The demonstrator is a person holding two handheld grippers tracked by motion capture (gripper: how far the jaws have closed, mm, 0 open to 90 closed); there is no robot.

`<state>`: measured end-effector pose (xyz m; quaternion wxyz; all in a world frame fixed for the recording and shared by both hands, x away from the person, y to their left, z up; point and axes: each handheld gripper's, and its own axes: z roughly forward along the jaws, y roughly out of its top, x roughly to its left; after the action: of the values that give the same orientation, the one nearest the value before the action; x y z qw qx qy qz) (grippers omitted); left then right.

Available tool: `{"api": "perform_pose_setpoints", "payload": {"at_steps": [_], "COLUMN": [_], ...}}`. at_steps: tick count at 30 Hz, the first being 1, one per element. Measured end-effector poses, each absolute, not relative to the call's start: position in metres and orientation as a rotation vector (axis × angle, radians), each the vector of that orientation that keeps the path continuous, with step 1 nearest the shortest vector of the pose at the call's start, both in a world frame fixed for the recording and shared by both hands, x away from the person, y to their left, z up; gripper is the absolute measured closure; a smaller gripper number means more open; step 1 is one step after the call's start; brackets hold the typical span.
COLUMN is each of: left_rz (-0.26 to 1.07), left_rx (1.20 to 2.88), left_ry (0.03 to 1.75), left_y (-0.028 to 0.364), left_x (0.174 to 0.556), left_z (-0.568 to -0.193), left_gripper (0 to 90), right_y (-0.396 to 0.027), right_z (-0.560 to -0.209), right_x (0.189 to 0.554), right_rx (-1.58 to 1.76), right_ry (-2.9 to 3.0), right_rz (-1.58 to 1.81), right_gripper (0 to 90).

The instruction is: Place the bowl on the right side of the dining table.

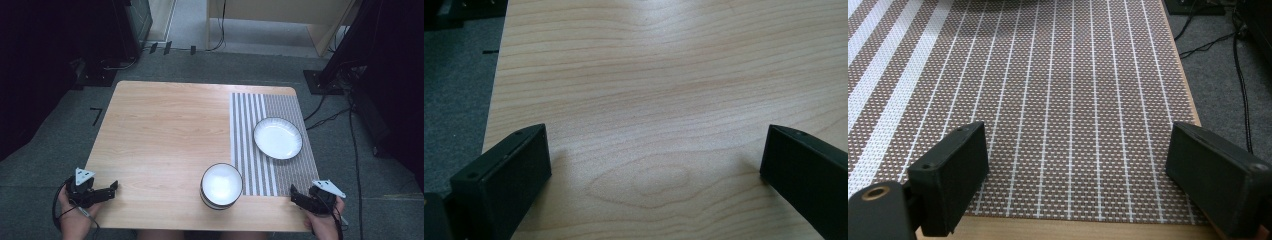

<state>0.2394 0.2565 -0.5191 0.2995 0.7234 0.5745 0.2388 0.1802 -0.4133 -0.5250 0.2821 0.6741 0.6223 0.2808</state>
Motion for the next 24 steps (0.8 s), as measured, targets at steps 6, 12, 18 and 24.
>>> {"api": "perform_pose_setpoints", "payload": {"at_steps": [6,12,18,24], "left_rz": [0.636,0.637,0.637,0.637], "left_rx": [1.917,1.912,1.912,1.912], "left_ry": [1.534,1.540,1.539,1.539], "left_y": [0.256,0.256,0.256,0.256], "left_x": [0.240,0.241,0.241,0.241], "left_z": [-0.519,-0.519,-0.519,-0.519], "left_gripper": [0.0,0.0,0.0,0.0], "right_y": [-0.417,-0.417,-0.415,-0.410], "right_z": [-0.522,-0.509,-0.494,-0.480], "right_x": [0.178,0.177,0.174,0.173], "right_rx": [1.831,1.870,1.881,1.868], "right_ry": [1.636,1.597,1.554,1.557], "right_rz": [0.764,0.792,0.838,0.855], "right_gripper": [14.5,14.8,15.0,15.1]}}
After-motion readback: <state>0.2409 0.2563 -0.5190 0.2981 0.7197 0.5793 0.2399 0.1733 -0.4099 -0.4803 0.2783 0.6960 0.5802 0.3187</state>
